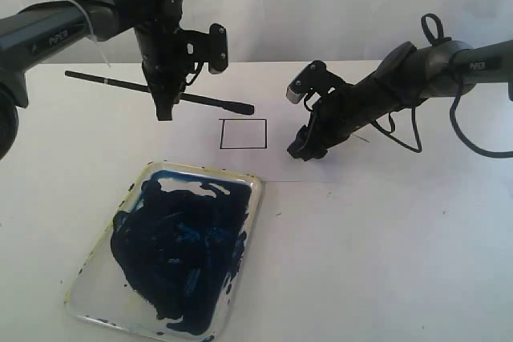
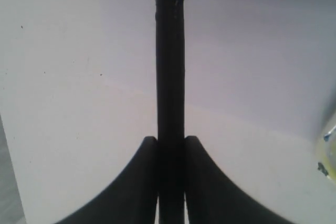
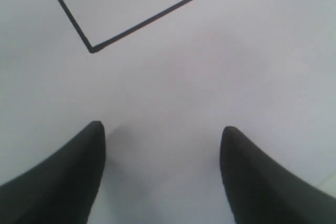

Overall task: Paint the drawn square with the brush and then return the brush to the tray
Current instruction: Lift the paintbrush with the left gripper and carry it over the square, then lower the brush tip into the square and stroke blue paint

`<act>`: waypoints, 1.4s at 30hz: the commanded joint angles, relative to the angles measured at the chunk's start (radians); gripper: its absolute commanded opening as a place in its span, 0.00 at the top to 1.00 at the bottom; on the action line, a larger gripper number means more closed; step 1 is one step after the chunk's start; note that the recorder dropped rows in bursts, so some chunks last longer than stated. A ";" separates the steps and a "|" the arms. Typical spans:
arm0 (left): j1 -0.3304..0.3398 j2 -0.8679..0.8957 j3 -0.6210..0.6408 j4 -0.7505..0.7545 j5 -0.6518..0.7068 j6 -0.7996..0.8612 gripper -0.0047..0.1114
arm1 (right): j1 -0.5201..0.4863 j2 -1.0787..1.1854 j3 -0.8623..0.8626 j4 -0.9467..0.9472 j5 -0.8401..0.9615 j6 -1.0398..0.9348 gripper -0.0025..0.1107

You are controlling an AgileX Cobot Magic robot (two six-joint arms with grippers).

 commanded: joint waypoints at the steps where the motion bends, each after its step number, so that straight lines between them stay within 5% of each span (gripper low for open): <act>1: -0.005 0.008 -0.005 -0.055 -0.009 0.015 0.96 | 0.001 0.015 0.001 -0.020 0.017 -0.007 0.45; 42: -0.005 0.075 -0.005 0.038 -0.075 0.072 0.96 | 0.001 0.025 0.001 -0.020 0.015 -0.007 0.45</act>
